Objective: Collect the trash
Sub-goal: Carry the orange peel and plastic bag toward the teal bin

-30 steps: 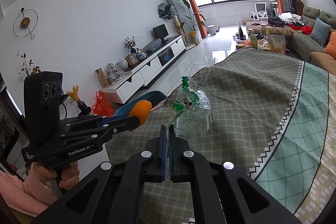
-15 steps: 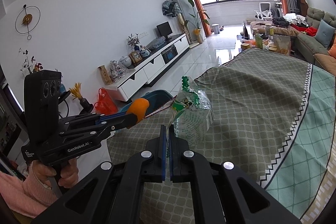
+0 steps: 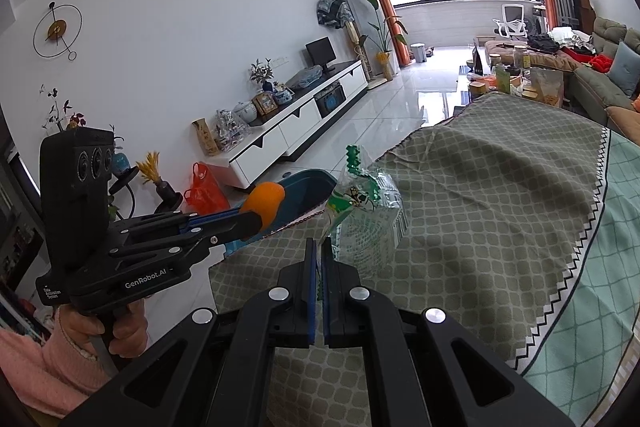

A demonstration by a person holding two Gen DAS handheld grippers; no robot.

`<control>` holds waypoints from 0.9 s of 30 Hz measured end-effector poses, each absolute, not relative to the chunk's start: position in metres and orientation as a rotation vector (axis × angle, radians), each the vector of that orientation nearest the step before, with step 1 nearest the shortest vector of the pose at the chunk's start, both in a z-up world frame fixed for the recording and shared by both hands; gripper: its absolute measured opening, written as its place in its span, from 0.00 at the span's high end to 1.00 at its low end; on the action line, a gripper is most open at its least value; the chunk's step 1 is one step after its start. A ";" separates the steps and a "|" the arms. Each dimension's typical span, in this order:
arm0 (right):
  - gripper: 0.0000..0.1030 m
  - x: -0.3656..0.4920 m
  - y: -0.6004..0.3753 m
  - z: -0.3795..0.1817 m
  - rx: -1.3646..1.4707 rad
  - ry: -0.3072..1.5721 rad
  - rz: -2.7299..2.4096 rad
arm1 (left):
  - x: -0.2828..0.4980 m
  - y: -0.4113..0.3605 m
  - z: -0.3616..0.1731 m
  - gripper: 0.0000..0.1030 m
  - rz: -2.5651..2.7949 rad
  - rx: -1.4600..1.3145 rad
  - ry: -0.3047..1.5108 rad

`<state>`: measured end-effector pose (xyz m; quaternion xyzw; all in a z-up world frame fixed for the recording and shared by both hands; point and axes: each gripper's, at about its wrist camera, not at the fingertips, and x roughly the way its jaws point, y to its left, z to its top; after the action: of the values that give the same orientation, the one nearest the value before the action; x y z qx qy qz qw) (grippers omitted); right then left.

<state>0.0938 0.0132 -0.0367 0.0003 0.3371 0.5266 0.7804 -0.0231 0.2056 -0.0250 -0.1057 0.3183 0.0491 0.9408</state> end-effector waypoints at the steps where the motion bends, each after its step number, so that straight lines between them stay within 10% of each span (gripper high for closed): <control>1: 0.97 0.093 0.014 -0.037 0.000 0.729 1.140 | -0.024 0.206 -0.025 0.86 0.102 -0.215 0.649; 27: 0.97 0.090 0.047 -0.035 -0.047 0.743 1.180 | -0.032 0.219 -0.019 0.86 0.146 -0.210 0.619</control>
<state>0.0895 0.0469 -0.0348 -0.0218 0.3421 0.5433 0.7664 -0.0322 0.2191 -0.0186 -0.1028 0.3037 0.0718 0.9445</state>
